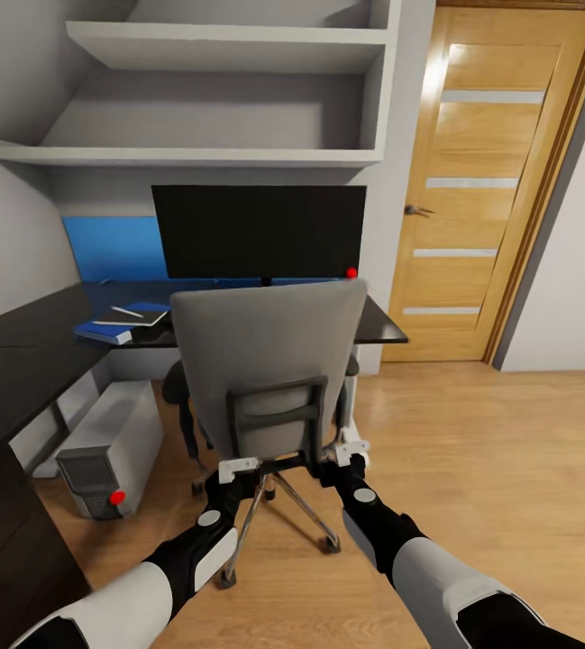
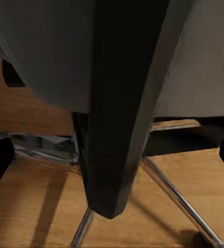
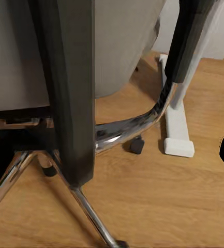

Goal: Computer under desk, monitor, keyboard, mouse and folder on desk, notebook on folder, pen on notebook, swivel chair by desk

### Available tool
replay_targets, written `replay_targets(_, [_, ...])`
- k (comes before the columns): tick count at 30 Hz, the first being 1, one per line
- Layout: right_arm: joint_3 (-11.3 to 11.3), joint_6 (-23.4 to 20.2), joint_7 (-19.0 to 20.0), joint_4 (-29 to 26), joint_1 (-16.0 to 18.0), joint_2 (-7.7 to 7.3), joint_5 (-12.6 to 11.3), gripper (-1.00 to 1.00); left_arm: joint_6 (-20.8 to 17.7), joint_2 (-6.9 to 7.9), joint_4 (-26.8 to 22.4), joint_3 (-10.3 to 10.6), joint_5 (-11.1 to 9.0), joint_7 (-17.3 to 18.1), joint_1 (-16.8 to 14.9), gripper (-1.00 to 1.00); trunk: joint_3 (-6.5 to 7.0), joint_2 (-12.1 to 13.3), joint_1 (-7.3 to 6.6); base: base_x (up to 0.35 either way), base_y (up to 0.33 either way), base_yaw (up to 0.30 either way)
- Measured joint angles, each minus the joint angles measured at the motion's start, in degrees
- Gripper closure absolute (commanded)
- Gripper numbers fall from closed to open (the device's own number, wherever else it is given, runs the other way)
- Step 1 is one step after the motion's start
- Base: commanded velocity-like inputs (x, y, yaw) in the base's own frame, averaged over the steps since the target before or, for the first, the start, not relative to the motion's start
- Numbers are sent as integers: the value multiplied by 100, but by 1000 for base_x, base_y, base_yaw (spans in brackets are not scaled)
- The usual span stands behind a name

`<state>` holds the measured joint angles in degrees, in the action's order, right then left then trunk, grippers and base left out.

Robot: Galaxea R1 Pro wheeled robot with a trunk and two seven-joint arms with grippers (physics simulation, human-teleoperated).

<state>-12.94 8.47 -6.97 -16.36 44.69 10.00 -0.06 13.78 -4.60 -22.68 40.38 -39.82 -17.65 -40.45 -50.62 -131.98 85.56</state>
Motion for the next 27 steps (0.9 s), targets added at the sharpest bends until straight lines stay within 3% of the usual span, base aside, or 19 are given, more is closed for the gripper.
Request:
replay_targets(15, [2,0,-7,-2,1,0,7,-100,-20,-1,23,7,-27,-7,0,-100,0,0,0,-315,-101,0])
replay_targets(17, [0,0,-8,-1,1,0,5,-100,-10,0,51,8,-38,-8,0,-100,35,79,-43,-325,-73,0])
replay_targets(18, [1,6,-9,75,0,0,0,-100,24,2,367,7,-41,-11,1,-100,53,119,-64,-328,-49,0])
replay_targets(23, [6,78,-9,187,1,0,-3,-100,25,13,539,7,-64,-13,-1,-100,143,319,-177,-194,-23,0])
replay_targets(27, [17,470,-15,613,1,0,-10,-100,4,91,811,-7,-89,-18,-2,-100,215,480,-266,-39,-5,0])
